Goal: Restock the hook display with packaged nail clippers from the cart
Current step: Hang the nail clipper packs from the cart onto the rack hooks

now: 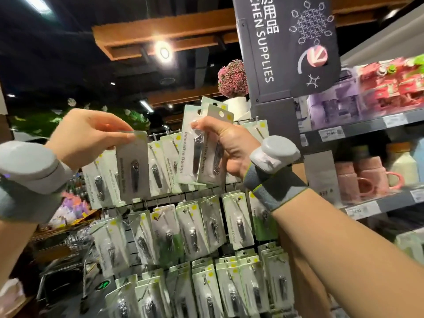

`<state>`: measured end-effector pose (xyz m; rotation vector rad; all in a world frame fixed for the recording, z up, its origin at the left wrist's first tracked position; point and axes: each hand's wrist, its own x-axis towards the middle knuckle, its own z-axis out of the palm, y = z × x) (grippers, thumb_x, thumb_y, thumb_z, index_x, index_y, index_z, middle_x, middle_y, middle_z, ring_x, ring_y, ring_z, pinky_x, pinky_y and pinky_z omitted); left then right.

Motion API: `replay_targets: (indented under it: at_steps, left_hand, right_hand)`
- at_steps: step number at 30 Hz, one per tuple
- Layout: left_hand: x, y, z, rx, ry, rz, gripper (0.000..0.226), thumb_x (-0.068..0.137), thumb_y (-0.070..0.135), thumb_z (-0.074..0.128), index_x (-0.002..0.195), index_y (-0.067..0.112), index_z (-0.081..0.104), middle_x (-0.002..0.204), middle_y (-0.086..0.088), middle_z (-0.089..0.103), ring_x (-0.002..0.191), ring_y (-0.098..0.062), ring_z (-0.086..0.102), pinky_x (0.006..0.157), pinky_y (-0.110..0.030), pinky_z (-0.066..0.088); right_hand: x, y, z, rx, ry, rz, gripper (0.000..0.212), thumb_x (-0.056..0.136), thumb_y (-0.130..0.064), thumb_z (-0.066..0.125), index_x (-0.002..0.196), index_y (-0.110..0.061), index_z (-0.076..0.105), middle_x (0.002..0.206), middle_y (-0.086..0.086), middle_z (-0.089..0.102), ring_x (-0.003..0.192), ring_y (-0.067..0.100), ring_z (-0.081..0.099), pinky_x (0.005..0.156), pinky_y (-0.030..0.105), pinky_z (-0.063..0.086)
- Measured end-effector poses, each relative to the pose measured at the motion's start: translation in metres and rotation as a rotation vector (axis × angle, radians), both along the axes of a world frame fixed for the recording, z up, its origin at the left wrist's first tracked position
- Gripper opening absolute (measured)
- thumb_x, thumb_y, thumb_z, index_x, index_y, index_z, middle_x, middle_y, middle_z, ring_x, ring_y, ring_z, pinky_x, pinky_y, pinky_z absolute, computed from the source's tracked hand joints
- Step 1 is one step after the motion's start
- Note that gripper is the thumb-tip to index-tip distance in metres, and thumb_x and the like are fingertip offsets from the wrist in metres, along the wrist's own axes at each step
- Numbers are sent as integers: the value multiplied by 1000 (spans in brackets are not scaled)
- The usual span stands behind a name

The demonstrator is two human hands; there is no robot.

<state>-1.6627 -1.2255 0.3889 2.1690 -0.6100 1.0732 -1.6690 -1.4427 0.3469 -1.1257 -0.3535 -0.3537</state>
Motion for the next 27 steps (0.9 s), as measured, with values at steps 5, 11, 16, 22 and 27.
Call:
replay_targets:
  at_steps: [5,11,16,22,27]
  left_hand:
    - [7,8,5,15,12,24,5,73,26,77,76,25,73,68,6,71,62,-5,60,60,-18,48]
    - [8,-3,1,-1,19,3,8,72,19,78,74,24,71,68,1,68,60,-9,57,66,-28,45]
    - [3,-9,-2,0,39,34,5,78,17,73,80,18,69,73,-2,66,60,-13,53,58,-23,40]
    - [0,-8,3,0,116,29,3,82,16,68,82,16,71,82,-6,69,72,-18,58,58,-24,49]
    - [4,-5,3,-45,134,1,12,87,5,62,95,9,70,85,-7,68,75,-14,65,60,-10,53]
  right_hand:
    - [2,-4,4,-2,15,-30,55,55,-20,82,106,-2,68,89,14,71,71,28,67,68,48,58]
    - [2,-3,10,-33,4,6,31,69,-13,77,98,-3,70,81,12,69,68,25,63,75,47,57]
    - [4,7,12,-35,-5,49,40,71,-9,76,109,0,67,84,12,69,69,23,64,76,43,57]
    - [6,17,12,-93,-42,55,33,73,-9,74,104,0,69,86,13,70,75,23,65,77,38,55]
    - [6,27,12,-172,-58,-2,24,74,-12,73,97,-3,72,82,6,71,57,9,60,43,13,43]
